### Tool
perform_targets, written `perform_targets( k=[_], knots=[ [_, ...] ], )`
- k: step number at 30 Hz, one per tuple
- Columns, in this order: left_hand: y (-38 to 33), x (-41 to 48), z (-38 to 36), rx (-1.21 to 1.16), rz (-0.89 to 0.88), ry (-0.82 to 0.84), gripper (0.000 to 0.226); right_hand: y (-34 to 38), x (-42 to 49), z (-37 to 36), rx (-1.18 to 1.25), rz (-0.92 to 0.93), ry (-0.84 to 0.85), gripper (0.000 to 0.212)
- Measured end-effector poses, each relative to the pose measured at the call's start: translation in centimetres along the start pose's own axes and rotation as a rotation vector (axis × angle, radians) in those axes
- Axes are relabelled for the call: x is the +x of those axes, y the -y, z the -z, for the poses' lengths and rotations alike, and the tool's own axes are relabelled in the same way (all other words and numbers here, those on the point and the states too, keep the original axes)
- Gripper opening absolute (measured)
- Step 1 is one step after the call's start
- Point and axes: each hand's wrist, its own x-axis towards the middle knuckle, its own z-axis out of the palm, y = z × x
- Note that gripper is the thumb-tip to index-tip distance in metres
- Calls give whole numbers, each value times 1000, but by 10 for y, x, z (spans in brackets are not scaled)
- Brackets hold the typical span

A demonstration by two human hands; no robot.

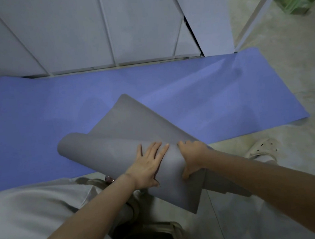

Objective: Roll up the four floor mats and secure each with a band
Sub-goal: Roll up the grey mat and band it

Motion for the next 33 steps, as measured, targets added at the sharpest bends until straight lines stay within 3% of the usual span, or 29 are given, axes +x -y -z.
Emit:
perform_targets(
  k=[6, 12, 18, 25, 29, 33],
  knots=[
    [3, 5, 10, 76, -138, -29, 129, -3, -7, 7, 51, 11, 83, 90],
    [9, 11, 21, -52, -244, 15, 113, -12, -5, 4, 218, -3, 211, 75],
    [11, 33, 41, -90, -268, 154, 104, -30, -3, -4, 463, -21, 237, 92],
    [-3, 51, 30, -15, -330, 356, 104, -12, -8, -55, 403, 47, 127, 123],
    [-2, 56, 17, 23, -350, 461, 103, 3, 4, -88, 451, 9, 58, 114],
    [6, 48, 6, -5, -280, 496, 106, 10, 17, -89, 472, 5, 102, 105]
  ],
)
